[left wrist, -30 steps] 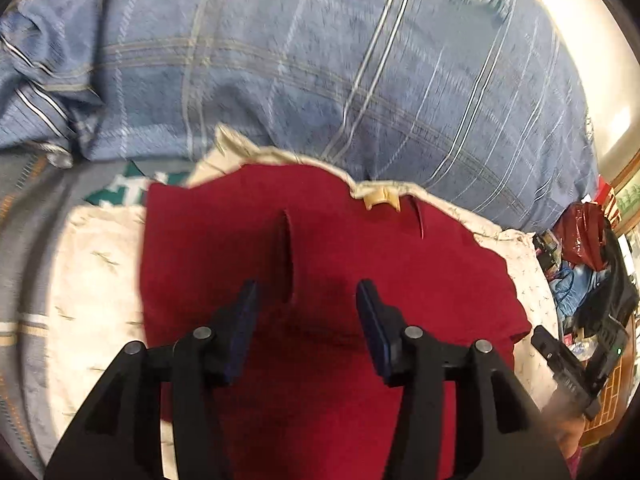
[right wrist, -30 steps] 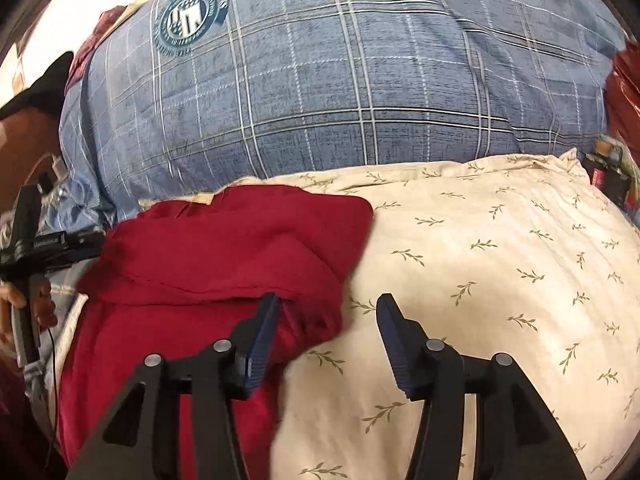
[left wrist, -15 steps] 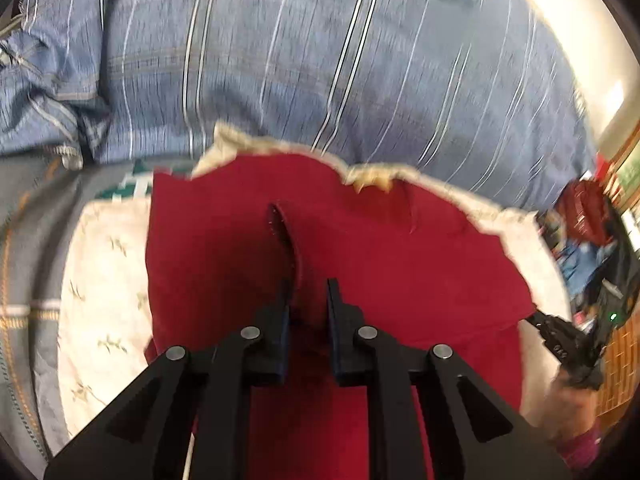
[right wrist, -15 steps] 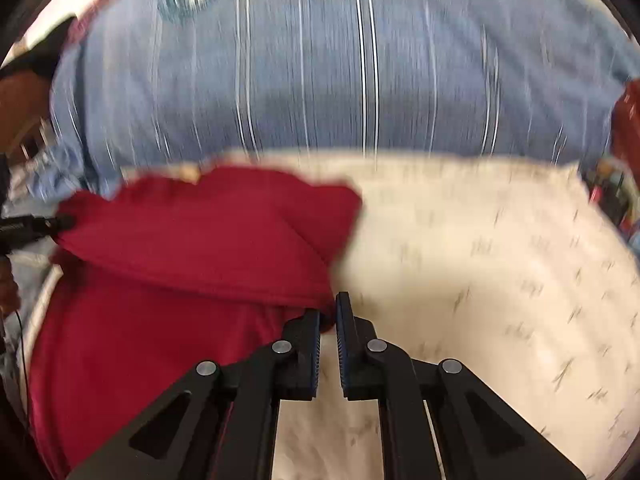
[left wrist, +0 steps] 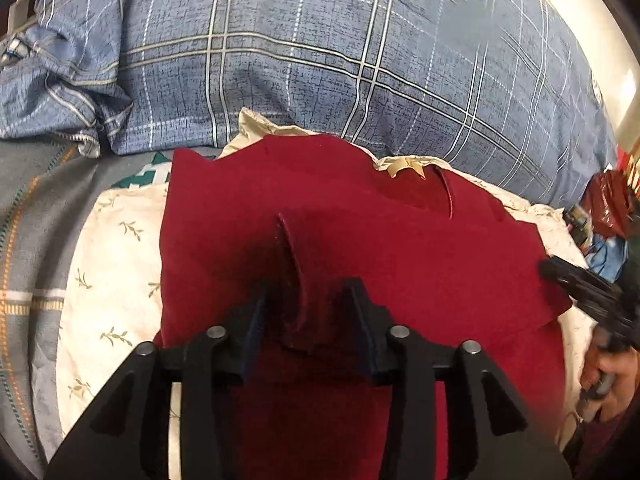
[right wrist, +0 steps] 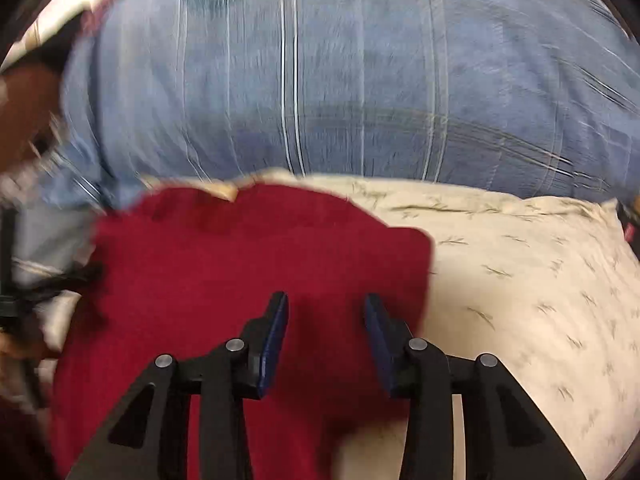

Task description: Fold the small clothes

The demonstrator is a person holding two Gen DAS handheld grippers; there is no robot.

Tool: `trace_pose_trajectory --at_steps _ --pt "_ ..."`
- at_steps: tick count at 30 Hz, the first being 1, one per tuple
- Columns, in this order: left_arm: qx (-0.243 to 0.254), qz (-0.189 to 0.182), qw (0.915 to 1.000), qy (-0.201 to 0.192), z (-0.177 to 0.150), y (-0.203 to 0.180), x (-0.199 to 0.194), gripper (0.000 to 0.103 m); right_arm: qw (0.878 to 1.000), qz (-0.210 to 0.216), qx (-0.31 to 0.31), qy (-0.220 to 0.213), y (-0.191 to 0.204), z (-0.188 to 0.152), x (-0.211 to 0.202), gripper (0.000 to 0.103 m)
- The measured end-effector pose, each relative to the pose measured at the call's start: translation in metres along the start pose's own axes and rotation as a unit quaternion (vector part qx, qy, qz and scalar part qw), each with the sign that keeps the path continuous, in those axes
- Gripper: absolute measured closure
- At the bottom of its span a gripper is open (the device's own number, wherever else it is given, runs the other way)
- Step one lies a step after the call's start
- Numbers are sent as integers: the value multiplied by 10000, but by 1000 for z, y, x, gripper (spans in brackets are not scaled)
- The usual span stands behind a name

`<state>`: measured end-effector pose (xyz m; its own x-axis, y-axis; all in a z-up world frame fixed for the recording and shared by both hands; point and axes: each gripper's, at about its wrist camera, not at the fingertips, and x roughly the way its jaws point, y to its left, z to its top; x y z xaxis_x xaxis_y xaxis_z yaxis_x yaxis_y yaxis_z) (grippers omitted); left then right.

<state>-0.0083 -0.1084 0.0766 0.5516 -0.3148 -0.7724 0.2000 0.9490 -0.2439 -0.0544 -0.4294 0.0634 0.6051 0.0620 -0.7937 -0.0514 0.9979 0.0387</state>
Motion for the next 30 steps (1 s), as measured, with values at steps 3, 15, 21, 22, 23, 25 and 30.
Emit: trace_pose_trajectory --at_steps 3,15,21,22,23,25,30 --pt "83 28 10000 -26 0 -1 2 57 9997 -170 181 2 -5 3 32 70" --pt "283 366 9987 -236 -8 -8 2 40 9990 -384 49 240 -8 -32 -7 64" --pt "442 584 9969 -288 -16 -16 -15 38 9985 -183 510 34 -22 -41 -35 58" --pt "430 603 9968 -288 -17 -16 -17 38 9987 -206 461 -46 -18 -41 -42 58" --pt "421 629 9967 -297 -18 -16 -20 38 9988 -199 436 -85 -14 -41 -44 58" --pt "373 705 9962 -347 -21 -16 -27 38 9989 -125 436 -139 -10 -41 -49 58" --pt "312 853 9952 -356 -35 -14 -44 38 9985 -375 350 184 -5 -42 -17 57"
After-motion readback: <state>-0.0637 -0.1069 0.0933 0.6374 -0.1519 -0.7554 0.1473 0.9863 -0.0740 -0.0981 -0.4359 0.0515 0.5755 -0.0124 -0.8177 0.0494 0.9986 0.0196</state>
